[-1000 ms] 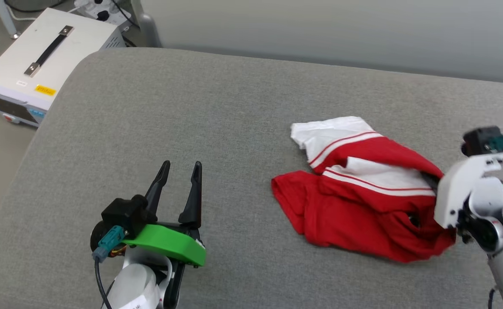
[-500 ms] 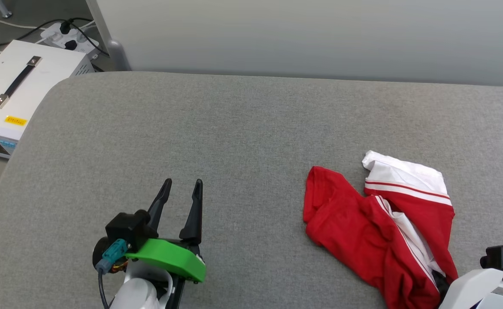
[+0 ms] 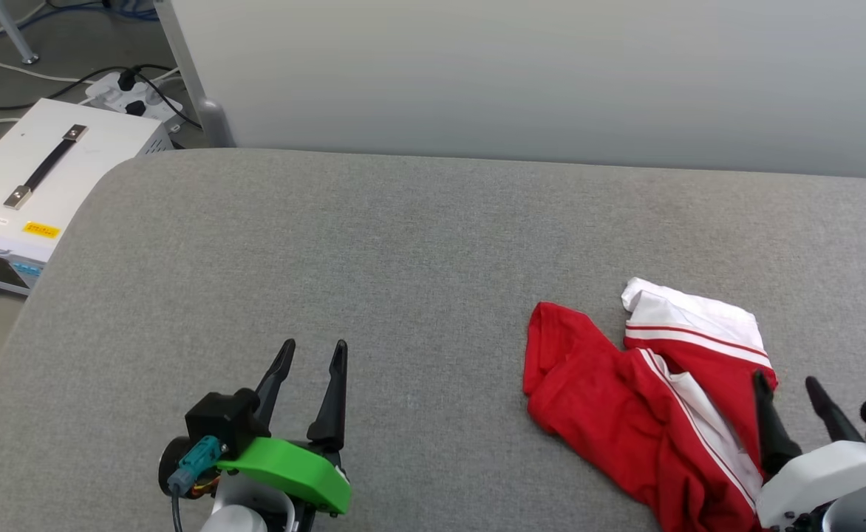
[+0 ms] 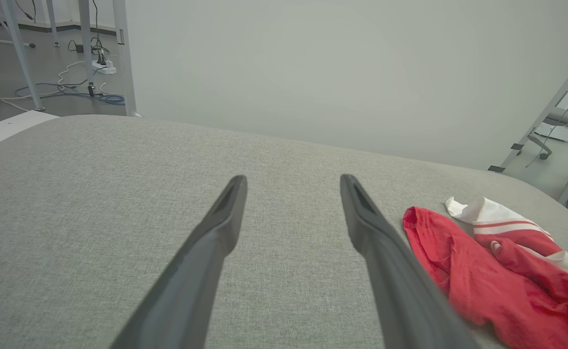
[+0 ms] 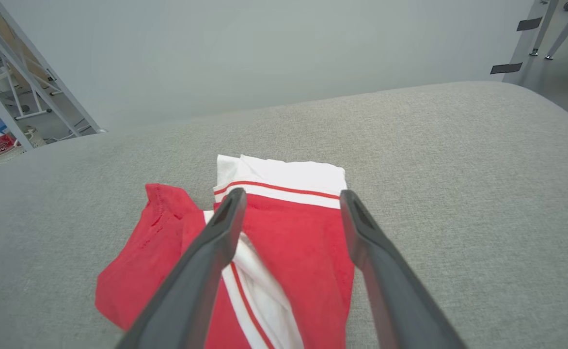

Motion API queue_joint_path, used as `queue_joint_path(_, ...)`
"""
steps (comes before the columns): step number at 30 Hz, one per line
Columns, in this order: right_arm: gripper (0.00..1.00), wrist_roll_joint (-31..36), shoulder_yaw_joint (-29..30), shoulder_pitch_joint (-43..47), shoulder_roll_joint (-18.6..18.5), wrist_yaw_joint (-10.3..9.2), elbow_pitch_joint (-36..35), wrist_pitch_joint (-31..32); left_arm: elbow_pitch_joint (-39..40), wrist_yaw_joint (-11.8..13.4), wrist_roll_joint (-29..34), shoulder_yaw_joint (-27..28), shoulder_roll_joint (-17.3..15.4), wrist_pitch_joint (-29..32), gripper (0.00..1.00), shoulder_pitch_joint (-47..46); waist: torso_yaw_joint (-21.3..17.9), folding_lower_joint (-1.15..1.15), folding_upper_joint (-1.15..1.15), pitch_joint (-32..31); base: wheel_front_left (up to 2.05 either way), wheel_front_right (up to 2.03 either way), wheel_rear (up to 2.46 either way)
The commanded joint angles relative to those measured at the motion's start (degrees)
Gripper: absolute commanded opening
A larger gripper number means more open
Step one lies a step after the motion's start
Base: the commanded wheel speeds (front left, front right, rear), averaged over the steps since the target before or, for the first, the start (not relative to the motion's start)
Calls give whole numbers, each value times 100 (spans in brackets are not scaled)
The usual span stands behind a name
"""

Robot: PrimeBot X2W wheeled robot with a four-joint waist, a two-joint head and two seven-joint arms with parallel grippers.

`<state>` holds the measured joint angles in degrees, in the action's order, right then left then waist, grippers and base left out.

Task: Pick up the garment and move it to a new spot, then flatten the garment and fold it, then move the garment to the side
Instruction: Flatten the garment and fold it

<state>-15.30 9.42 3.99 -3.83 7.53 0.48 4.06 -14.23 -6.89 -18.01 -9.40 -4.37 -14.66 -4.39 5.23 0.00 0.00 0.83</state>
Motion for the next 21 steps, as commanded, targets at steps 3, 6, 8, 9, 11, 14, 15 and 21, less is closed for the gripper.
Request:
queue_joint_path(3, 100, 71, -187, 146, -33, -4, -48, 508, 23, -3, 4, -14, -64, -30, 100, 93, 8, 0, 0, 11, 0, 0, 0)
queue_joint_path(6, 100, -41, -478, 71, -246, -4, -100, 1198, 46, 10, -7, -28, -66, -21, 100, 54, 26, 0, 0, 70, 0, 0, 0)
queue_joint_path(8, 100, -145, -732, -60, -450, -4, -180, 1619, 74, 28, -8, -38, -63, -20, 100, 15, 33, 0, 0, 144, 0, 0, 0)
queue_joint_path(9, 100, -172, -856, -134, -561, -4, -199, 1824, 88, 37, -8, -42, -61, -20, 100, -7, 35, 0, 0, 179, 0, 0, 0)
queue_joint_path(11, 100, -255, -1138, -388, -813, -4, -242, 2258, 115, 45, -10, -53, -56, -21, 100, -69, 56, 0, 0, 288, 0, 0, 0)
queue_joint_path(14, 100, -381, -1508, -761, -1132, -4, -186, 2730, 126, 48, -12, -85, -43, -23, 100, -152, 107, 0, 0, 404, 0, 0, 0)
queue_joint_path(15, 100, -428, -1648, -894, -1257, -4, -130, 2883, 119, 45, -17, -98, -38, -24, 100, -185, 135, 0, 0, 453, 0, 0, 0)
queue_joint_path(21, 100, -784, -2177, -1411, -1635, -4, 343, 3393, 44, 30, -60, -152, 1, -30, 100, -335, 274, 0, 0, 648, 0, 0, 0)
